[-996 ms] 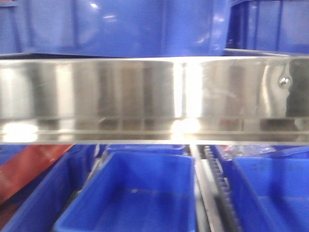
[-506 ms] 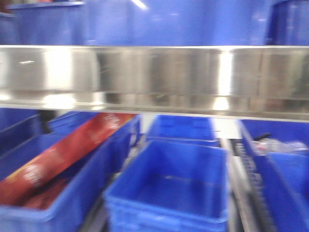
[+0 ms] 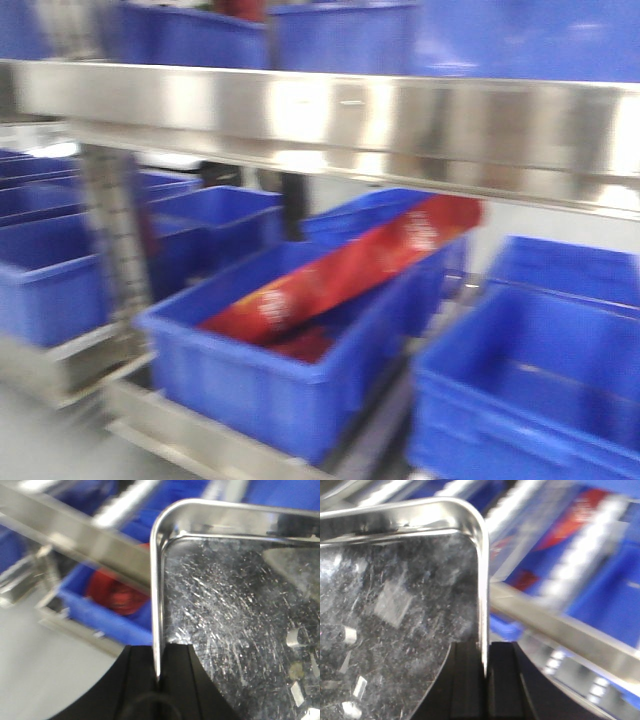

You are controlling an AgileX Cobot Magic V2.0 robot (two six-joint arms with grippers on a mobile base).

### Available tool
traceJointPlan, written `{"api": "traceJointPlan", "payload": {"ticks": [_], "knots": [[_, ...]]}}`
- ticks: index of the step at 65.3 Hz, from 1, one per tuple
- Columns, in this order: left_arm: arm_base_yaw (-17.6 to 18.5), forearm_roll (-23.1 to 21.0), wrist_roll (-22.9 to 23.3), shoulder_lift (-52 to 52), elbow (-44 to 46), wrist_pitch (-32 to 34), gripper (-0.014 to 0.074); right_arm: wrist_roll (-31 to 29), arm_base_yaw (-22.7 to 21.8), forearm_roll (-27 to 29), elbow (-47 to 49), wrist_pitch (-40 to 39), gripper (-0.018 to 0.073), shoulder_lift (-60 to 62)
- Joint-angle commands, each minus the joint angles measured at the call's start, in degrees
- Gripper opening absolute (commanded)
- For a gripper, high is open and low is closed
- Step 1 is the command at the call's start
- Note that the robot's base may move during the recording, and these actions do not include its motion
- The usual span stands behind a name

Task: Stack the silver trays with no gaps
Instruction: 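Drive the base away from the rack holding the tray in both grippers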

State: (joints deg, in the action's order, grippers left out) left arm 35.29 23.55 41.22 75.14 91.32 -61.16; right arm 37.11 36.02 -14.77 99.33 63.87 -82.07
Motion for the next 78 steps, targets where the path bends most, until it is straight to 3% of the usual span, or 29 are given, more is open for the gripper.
{"api": "traceJointPlan", "payload": {"ticks": [1,78], "knots": [[-0.1,1.7,-0.2,-0.8,0.7,0.5,-0.0015,-0.6,-0.2,-2.1,0.5,-1.4,-0.0077,0.5],[-0.1,1.7,-0.2,-0.8,0.7,0.5,-0.0015,-0.6,-0.2,-2.1,0.5,-1.8,-0.0077,0.5]]}}
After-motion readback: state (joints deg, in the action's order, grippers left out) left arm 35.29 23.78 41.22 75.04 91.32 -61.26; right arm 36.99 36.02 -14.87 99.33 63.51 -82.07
